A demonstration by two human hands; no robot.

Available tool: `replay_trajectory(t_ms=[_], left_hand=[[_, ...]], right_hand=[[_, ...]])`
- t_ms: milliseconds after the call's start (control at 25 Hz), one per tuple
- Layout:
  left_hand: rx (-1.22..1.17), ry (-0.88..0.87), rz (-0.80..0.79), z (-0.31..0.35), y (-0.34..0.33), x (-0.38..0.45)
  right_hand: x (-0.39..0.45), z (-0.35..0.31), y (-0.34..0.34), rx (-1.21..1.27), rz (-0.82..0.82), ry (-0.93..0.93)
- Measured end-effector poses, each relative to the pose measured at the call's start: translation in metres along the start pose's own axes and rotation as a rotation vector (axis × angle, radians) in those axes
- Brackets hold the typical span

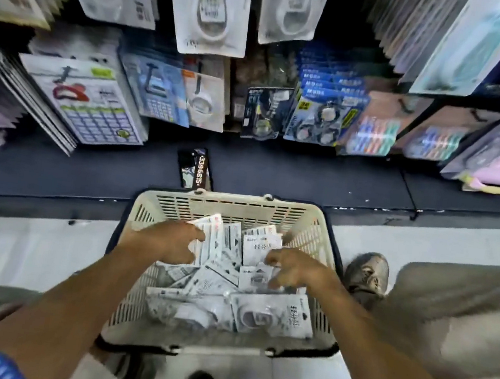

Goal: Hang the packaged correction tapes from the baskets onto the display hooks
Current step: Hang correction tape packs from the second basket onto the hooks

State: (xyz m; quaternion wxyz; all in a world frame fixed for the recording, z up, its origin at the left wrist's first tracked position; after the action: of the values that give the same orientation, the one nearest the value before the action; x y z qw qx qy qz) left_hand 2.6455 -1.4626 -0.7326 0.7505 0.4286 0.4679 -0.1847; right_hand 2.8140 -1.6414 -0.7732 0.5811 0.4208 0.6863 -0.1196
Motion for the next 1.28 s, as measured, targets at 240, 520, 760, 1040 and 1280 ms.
replay_trajectory(t_ms=[240,520,760,1040,1280], left_hand=[[-0.168,0.057,-0.077,-0.007,-0.015,0.023],[-0.313,0.152,0.073,-0.020,-0.032,0.025],[-0.480,0.208,0.165,-0.043,-0.030,0.028],[-0.771,0.266,0.368,-0.052,-0.031,0.038],[-0.859,0.171,0.322,-0.050,-0.033,0.028]], right_hand=[[0.010,-0.007,-0.015,-0.186,0.097,0.057],[0.023,-0.058,0.000,-0.189,0.367,0.083],[0.094,-0.093,0.003,0.882,0.324,0.120],[0.125,-0.105,-0.009,1.015,0.239,0.125],[0.105,-0.121,0.016,0.581,0.336,0.058]])
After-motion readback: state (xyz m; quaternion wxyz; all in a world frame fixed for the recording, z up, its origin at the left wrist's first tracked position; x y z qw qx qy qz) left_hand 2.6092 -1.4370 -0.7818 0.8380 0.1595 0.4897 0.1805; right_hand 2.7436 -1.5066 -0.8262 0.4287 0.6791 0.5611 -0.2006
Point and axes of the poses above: each hand's wrist, its own x-axis towards the middle knuckle, its own y-axis out of the back of the hand, z = x × y, the point moved 5 cm from there along x, towards the middle knuckle, and after that the axes turned 14 degrees about -z, right-handed, at the moved point
